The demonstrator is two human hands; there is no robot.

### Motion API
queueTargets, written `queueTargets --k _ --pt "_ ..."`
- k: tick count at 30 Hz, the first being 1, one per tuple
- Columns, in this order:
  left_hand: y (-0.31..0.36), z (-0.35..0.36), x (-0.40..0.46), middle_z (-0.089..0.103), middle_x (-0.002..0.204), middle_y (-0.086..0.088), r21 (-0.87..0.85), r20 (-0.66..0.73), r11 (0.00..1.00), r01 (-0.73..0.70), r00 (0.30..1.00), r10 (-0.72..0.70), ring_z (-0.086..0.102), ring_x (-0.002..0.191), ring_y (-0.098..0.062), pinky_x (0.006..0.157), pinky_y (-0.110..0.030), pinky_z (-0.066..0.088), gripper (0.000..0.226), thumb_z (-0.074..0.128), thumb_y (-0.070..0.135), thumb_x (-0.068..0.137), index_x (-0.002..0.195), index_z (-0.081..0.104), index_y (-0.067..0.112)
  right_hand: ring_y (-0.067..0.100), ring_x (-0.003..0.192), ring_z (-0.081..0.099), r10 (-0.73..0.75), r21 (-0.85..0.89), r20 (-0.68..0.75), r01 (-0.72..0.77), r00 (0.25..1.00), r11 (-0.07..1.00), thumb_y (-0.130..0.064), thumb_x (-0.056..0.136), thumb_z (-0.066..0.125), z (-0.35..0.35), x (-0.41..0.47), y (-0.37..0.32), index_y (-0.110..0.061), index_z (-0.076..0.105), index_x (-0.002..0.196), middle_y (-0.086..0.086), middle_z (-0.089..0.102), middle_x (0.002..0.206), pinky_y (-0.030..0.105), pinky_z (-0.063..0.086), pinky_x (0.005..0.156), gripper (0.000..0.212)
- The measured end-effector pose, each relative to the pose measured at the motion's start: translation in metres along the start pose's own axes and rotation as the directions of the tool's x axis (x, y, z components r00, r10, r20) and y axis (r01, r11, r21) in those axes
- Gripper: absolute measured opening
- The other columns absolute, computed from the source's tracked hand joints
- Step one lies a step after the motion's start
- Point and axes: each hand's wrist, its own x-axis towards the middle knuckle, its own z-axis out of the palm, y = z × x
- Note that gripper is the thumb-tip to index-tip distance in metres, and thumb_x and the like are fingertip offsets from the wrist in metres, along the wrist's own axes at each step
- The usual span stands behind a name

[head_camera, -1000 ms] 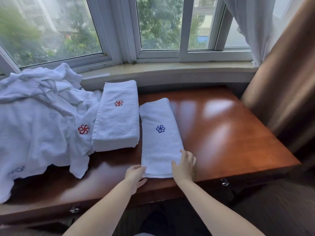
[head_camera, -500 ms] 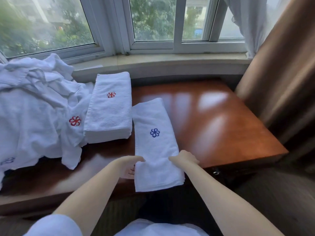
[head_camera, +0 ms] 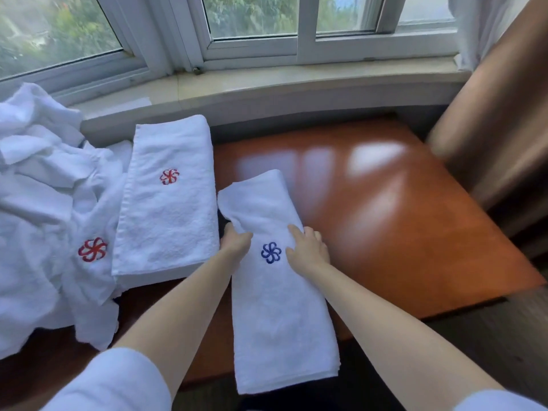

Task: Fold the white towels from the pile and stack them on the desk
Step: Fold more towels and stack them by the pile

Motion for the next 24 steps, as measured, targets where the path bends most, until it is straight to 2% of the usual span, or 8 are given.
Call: queueTargets --k 7,11,13,16,18,20,22,24 --pt "0.041 -0.003 0.064 0.065 0.111 -0.012 -0.215 0.031 0.976 0.035 0.999 -0.029 0.062 0.102 -0.029 0.097 -0.04 0.048 0.029 0.053 0.007 0.089 0.116 0.062 0.003 0.027 0.123 0.035 -0.032 0.035 -0.02 0.033 0.999 0.999 -0.028 0.096 0.043 -0.015 0.082 -0.018 -0.029 0.031 0.145 0.007 0.037 0.136 0.035 0.034 0.099 0.05" --pt "0.054 -0.002 0.086 0.065 0.104 -0.011 -0.193 -0.007 0.98 0.053 0.998 -0.056 0.061 0.097 -0.023 0.089 -0.031 0.047 0.034 0.06 0.011 0.079 0.111 0.066 0.0 0.029 0.113 0.044 -0.06 0.093 -0.053 0.064 0.997 0.994 -0.019 0.097 0.039 -0.023 0.111 -0.019 -0.028 0.041 0.139 0.01 0.044 0.122 0.035 0.039 0.09 0.042" --pt "0.052 0.0 0.095 0.068 0.109 -0.014 -0.165 0.0 0.983 0.084 0.996 -0.085 0.065 0.101 -0.028 0.095 -0.037 0.051 0.028 0.061 0.011 0.08 0.105 0.068 0.002 0.028 0.109 0.046 -0.009 0.034 -0.139 0.014 0.99 0.999 -0.019 0.098 0.036 -0.022 0.117 -0.016 -0.029 0.042 0.138 0.008 0.047 0.117 0.035 0.036 0.088 0.041" --pt "0.05 0.001 0.102 0.069 0.106 -0.018 -0.077 -0.04 0.988 0.134 0.99 -0.137 0.067 0.097 -0.033 0.09 -0.038 0.053 0.017 0.06 0.01 0.083 0.095 0.07 0.003 0.026 0.111 0.039 0.124 -0.107 -0.197 -0.147 0.973 0.983 -0.027 0.1 0.036 -0.017 0.117 -0.015 -0.033 0.03 0.143 0.007 0.041 0.125 0.036 0.032 0.091 0.044" --pt "0.05 0.001 0.105 0.069 0.103 -0.015 -0.052 -0.065 0.989 0.139 0.988 -0.142 0.067 0.096 -0.033 0.09 -0.038 0.054 0.021 0.061 0.008 0.081 0.1 0.069 0.002 0.027 0.117 0.038 0.202 0.004 -0.157 -0.204 0.967 0.979 -0.028 0.098 0.04 -0.019 0.119 -0.019 -0.031 0.022 0.148 0.007 0.037 0.131 0.037 0.033 0.096 0.053" --pt "0.055 0.001 0.105 0.066 0.099 -0.011 -0.07 -0.071 0.985 0.158 0.984 -0.163 0.065 0.096 -0.029 0.089 -0.037 0.054 0.024 0.067 0.008 0.079 0.102 0.061 0.003 0.03 0.118 0.046 0.317 0.277 -0.064 -0.288 0.946 0.917 -0.025 0.095 0.046 -0.027 0.123 -0.019 -0.02 0.026 0.147 0.009 0.042 0.134 0.037 0.039 0.095 0.055" --pt "0.061 -0.001 0.098 0.063 0.094 -0.008 -0.138 0.007 0.972 0.192 0.981 -0.193 0.064 0.091 -0.028 0.086 -0.036 0.053 0.026 0.072 0.009 0.079 0.1 0.056 0.005 0.03 0.102 0.056 0.346 0.441 0.057 -0.334 0.937 0.833 -0.026 0.094 0.048 -0.035 0.123 -0.016 -0.011 0.045 0.126 0.01 0.056 0.12 0.034 0.045 0.082 0.036" --pt "0.066 -0.004 0.09 0.066 0.093 -0.01 -0.129 0.084 0.989 0.068 0.995 -0.057 0.064 0.086 -0.028 0.081 -0.035 0.052 0.025 0.067 0.008 0.078 0.101 0.062 0.002 0.026 0.082 0.052 0.278 0.49 0.082 -0.282 0.957 0.825 -0.03 0.094 0.047 -0.041 0.116 -0.014 -0.013 0.049 0.094 0.005 0.057 0.094 0.031 0.042 0.069 0.017"
